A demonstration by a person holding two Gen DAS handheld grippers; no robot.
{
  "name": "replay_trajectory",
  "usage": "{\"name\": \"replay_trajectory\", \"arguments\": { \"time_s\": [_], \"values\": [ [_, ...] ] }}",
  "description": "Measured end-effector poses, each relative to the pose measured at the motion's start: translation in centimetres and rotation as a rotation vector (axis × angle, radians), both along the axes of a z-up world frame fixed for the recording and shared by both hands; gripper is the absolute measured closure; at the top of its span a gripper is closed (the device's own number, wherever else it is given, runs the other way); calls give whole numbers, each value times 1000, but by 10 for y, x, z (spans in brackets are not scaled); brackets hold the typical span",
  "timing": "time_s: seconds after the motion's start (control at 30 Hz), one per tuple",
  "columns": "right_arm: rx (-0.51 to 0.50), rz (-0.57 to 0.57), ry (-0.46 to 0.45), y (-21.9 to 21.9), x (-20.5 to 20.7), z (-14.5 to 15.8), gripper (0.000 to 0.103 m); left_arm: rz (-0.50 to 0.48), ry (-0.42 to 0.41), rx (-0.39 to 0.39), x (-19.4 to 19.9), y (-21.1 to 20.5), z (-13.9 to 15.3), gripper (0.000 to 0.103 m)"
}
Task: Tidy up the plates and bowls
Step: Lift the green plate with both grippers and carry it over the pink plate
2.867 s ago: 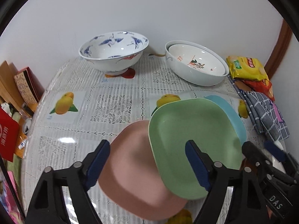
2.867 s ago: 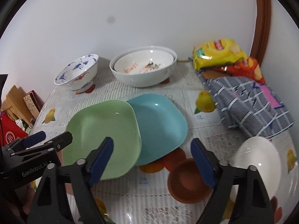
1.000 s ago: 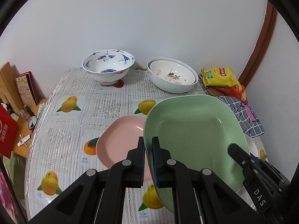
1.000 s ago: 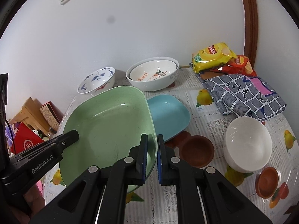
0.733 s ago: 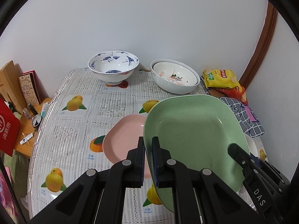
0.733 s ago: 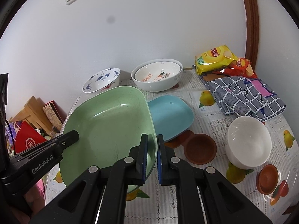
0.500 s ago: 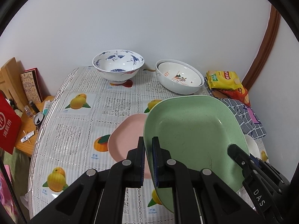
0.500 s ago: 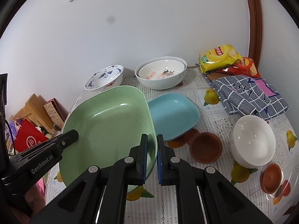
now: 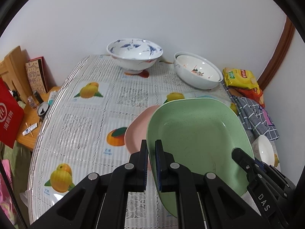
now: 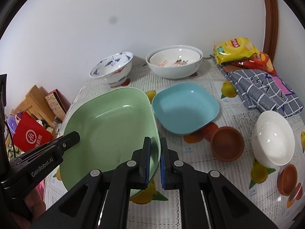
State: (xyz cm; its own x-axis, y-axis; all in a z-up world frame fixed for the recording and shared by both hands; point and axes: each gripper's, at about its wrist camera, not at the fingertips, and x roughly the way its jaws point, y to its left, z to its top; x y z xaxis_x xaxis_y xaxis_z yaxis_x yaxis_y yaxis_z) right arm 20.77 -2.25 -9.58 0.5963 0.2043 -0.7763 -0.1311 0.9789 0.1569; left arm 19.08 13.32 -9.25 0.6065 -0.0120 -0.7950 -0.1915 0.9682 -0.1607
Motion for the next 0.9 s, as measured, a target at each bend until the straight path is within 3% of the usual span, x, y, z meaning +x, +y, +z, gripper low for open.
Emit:
{"name": "replay_trajectory", "arguments": {
  "time_s": [0.57, 0.9],
  "values": [
    [-13, 44, 94, 24, 13, -42, 94, 59, 87, -14, 4, 25, -41, 95],
    [-46, 91, 85, 32, 46, -49, 94, 96, 105, -12, 24, 29, -49, 95]
  ]
}}
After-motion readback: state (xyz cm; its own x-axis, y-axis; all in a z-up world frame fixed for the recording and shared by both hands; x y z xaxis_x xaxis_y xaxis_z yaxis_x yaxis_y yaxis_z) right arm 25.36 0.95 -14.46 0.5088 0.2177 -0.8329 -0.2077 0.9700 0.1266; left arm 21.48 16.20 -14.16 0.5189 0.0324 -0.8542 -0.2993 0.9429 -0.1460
